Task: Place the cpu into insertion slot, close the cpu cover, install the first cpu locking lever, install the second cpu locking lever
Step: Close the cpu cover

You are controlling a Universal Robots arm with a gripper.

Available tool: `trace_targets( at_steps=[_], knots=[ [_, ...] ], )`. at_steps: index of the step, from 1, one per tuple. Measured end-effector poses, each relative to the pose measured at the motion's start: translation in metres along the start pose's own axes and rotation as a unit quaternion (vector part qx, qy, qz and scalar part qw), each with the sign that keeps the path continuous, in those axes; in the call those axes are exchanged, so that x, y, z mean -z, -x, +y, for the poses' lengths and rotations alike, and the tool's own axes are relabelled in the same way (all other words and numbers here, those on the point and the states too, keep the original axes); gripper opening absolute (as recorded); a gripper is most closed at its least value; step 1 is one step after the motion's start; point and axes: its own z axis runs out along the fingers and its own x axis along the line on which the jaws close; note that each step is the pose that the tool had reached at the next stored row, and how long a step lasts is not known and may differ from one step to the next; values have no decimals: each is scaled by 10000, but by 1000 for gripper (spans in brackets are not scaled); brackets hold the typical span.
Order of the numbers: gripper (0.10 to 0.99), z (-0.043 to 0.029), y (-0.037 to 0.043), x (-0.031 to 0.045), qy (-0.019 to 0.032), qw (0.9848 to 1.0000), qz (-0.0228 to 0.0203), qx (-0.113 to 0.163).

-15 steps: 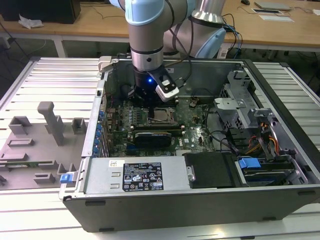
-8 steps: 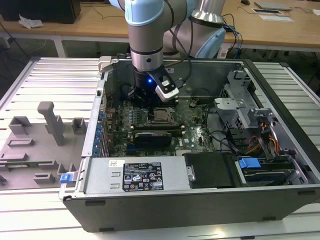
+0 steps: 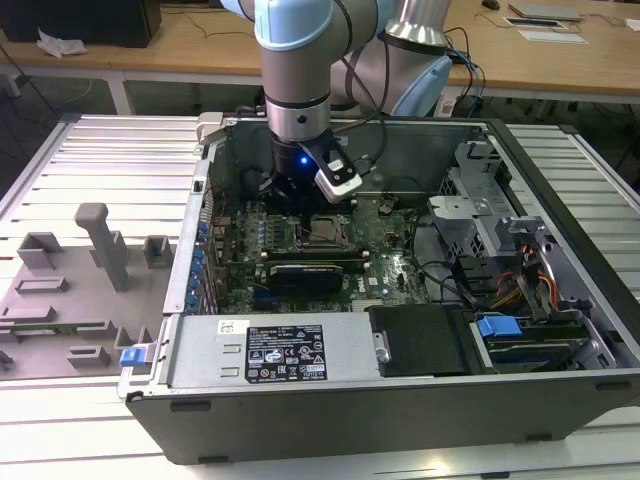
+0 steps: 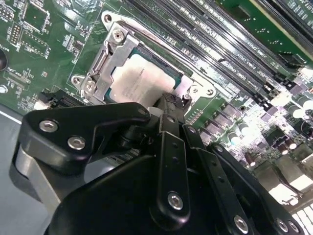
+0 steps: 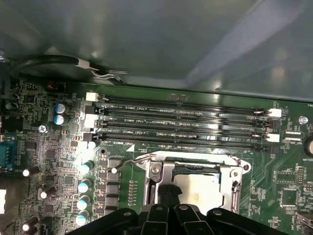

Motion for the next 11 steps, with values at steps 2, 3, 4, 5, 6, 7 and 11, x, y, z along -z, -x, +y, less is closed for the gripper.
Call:
trace_targets(
  at_steps=[2, 3, 4, 5, 6, 7, 11],
  knots=[
    [106, 0, 2, 24, 1, 10000, 0, 3],
    [106, 0, 3, 39, 1, 10000, 0, 3],
    [106, 0, 4, 48, 1, 10000, 0, 3],
    [106, 0, 5, 61, 0, 10000, 0, 3],
    [106, 1, 6, 62, 2, 10000, -1, 3],
    [106, 1, 6, 63, 1, 10000, -1, 3],
    [106, -7, 91, 58, 1, 10000, 0, 3]
  ],
)
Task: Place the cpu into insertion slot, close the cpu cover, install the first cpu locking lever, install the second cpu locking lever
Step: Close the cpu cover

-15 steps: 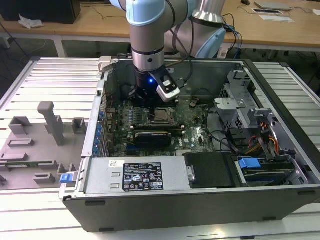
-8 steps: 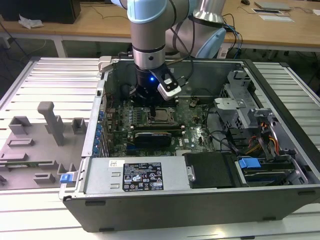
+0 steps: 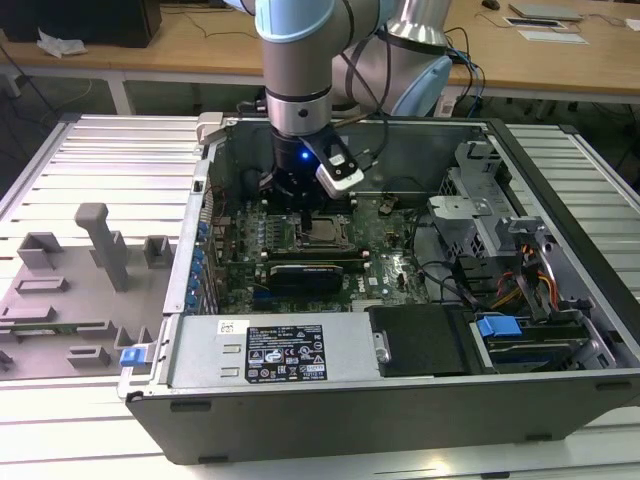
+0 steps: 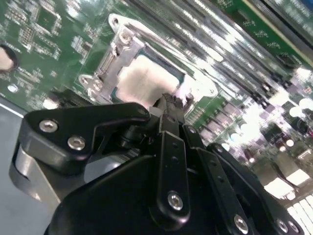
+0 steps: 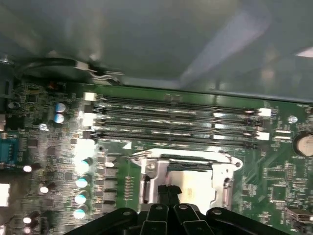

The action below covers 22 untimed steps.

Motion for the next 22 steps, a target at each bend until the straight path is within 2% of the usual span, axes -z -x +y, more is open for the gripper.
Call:
trace_targets(
  at_steps=[2, 4, 7, 9, 13, 16, 20, 21, 22],
  knots=[
    [106, -11, 136, -11, -1, 10000, 2, 0],
    [106, -14, 176, -15, -5, 10000, 4, 2],
    [106, -15, 183, 7, -14, 10000, 6, 2],
    [106, -14, 189, 87, -13, 10000, 5, 2],
    [106, -14, 198, 185, -13, 10000, 6, 2],
    [106, -14, 207, 291, -14, 10000, 6, 2],
    [106, -13, 208, 298, -13, 10000, 7, 3],
    [106, -13, 210, 298, -9, 10000, 70, 2],
    [106, -14, 213, 297, -2, 9999, 153, 1]
  ],
)
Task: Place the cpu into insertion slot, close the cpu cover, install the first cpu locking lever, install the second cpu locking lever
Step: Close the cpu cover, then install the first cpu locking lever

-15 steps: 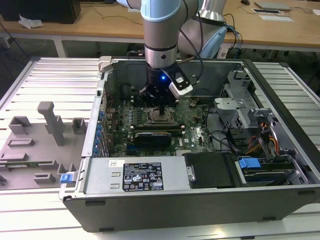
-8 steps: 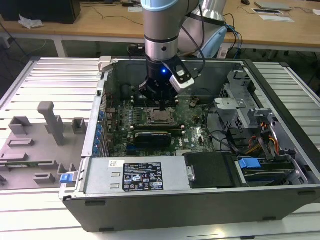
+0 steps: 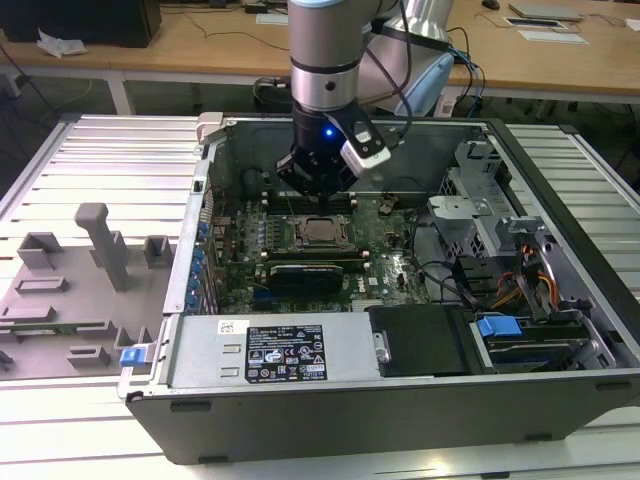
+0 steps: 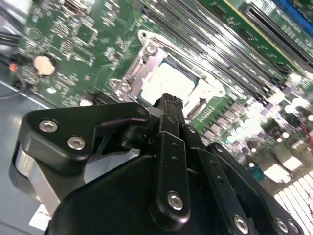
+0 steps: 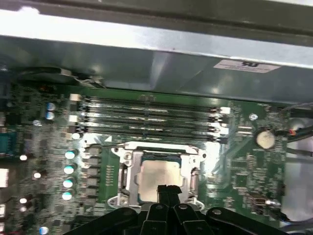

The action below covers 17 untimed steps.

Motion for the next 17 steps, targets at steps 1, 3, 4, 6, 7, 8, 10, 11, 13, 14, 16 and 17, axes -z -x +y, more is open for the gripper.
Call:
trace_targets(
  at_steps=[1, 3, 4, 6, 7, 8, 10, 11, 13, 14, 16, 17],
  knots=[
    [106, 0, 0, 0, 0, 10000, 2, -1],
    [106, 0, 0, -1, 1, 10000, 4, 0],
    [106, 0, 0, 2, 2, 10000, 4, 0],
    [106, 0, 1, 8, 3, 10000, 3, 0],
    [106, 0, 1, 10, 1, 10000, 4, 0],
    [106, 0, 1, 11, 1, 10000, 4, 0],
    [106, 0, 1, 12, 1, 10000, 4, 0],
    [106, 0, 1, 13, 1, 10000, 4, 0],
    [106, 0, 1, 14, 1, 10000, 4, 0],
    [106, 0, 1, 14, 1, 10000, 4, 0],
    [106, 0, 1, 16, 1, 10000, 4, 0],
    [106, 0, 1, 16, 1, 10000, 4, 0]
  ],
)
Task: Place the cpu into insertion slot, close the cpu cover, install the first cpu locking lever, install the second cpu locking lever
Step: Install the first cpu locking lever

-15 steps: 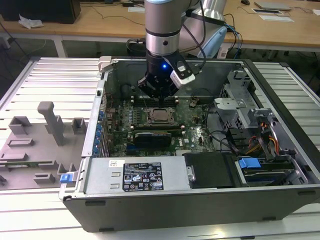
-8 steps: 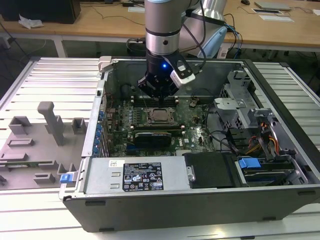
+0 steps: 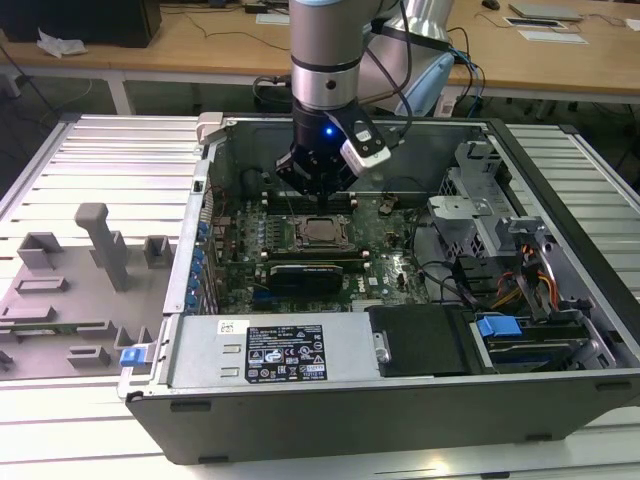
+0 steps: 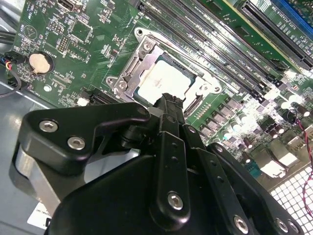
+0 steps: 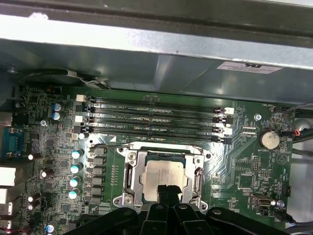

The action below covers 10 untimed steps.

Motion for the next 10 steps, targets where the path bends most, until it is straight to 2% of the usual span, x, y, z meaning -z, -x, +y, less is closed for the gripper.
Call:
trace_targets(
  at_steps=[10],
  knots=[
    [106, 1, -19, 7, -1, 10000, 1, 0]
  ],
)
